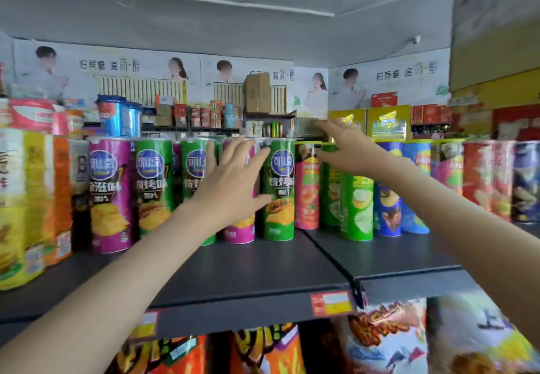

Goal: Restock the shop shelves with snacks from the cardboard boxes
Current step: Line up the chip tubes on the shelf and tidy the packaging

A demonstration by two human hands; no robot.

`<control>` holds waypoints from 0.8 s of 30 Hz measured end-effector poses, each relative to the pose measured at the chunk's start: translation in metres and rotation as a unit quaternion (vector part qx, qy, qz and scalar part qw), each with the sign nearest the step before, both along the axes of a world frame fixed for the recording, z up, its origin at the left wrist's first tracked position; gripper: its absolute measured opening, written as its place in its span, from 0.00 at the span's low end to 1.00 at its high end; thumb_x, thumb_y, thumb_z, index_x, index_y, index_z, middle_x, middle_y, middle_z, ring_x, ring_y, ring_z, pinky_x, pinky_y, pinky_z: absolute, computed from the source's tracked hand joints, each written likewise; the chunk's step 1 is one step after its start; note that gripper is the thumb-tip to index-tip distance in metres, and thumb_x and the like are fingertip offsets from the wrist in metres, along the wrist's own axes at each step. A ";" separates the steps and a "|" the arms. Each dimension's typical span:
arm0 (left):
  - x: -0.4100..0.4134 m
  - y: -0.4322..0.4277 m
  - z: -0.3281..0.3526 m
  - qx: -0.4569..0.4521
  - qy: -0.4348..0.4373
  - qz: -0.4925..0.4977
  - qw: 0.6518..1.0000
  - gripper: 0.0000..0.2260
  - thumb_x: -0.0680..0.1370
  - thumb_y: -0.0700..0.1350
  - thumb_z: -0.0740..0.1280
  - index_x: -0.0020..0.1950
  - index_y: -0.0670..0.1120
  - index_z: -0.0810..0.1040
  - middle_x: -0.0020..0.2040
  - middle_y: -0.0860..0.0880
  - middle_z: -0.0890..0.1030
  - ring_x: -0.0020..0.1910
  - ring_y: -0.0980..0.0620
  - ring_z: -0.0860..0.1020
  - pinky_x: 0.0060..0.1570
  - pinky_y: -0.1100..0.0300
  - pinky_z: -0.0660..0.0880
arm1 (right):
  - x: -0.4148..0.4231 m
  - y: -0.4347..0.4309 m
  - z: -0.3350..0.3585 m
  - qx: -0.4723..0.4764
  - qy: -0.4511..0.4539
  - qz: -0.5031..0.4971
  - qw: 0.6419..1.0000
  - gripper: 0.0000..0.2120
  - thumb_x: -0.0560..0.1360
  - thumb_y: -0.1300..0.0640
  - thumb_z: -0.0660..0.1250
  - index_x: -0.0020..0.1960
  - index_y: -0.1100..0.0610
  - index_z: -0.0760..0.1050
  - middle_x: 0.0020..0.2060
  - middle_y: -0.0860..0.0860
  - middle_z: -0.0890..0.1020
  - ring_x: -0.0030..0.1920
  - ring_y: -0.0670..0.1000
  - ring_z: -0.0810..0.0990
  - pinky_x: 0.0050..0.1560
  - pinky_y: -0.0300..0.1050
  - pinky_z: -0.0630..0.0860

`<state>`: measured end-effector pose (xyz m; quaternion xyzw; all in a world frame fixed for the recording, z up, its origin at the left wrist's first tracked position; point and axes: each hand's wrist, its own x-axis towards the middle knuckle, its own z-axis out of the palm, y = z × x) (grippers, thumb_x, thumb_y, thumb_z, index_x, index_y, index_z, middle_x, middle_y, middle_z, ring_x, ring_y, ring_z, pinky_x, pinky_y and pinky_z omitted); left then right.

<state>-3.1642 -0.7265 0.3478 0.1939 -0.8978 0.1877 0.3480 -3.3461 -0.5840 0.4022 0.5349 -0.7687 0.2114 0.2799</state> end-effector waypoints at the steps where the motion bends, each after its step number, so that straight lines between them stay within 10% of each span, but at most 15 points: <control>1: -0.012 0.003 0.000 -0.002 0.001 0.005 1.000 0.40 0.75 0.62 0.65 0.79 0.52 0.47 0.79 0.48 0.48 0.78 0.49 0.42 0.71 0.37 0.37 | -0.012 0.005 0.000 0.013 0.002 0.000 1.000 0.31 0.78 0.58 0.65 0.77 0.56 0.57 0.73 0.58 0.64 0.72 0.58 0.63 0.68 0.48 0.61; 15: -0.089 -0.016 0.043 -0.017 0.000 0.066 0.998 0.43 0.73 0.67 0.64 0.79 0.53 0.47 0.79 0.52 0.54 0.78 0.51 0.44 0.68 0.31 0.33 | -0.086 -0.084 0.050 0.232 0.104 -0.114 0.960 0.33 0.76 0.40 0.62 0.76 0.53 0.58 0.72 0.56 0.67 0.72 0.61 0.64 0.70 0.65 0.61; 24: -0.092 -0.026 0.047 -0.018 -0.046 0.052 0.997 0.38 0.75 0.64 0.64 0.79 0.52 0.53 0.77 0.52 0.59 0.77 0.54 0.48 0.65 0.36 0.26 | -0.078 -0.104 0.073 0.334 0.077 -0.130 0.930 0.29 0.78 0.43 0.64 0.73 0.58 0.66 0.70 0.57 0.70 0.69 0.59 0.69 0.67 0.56 0.69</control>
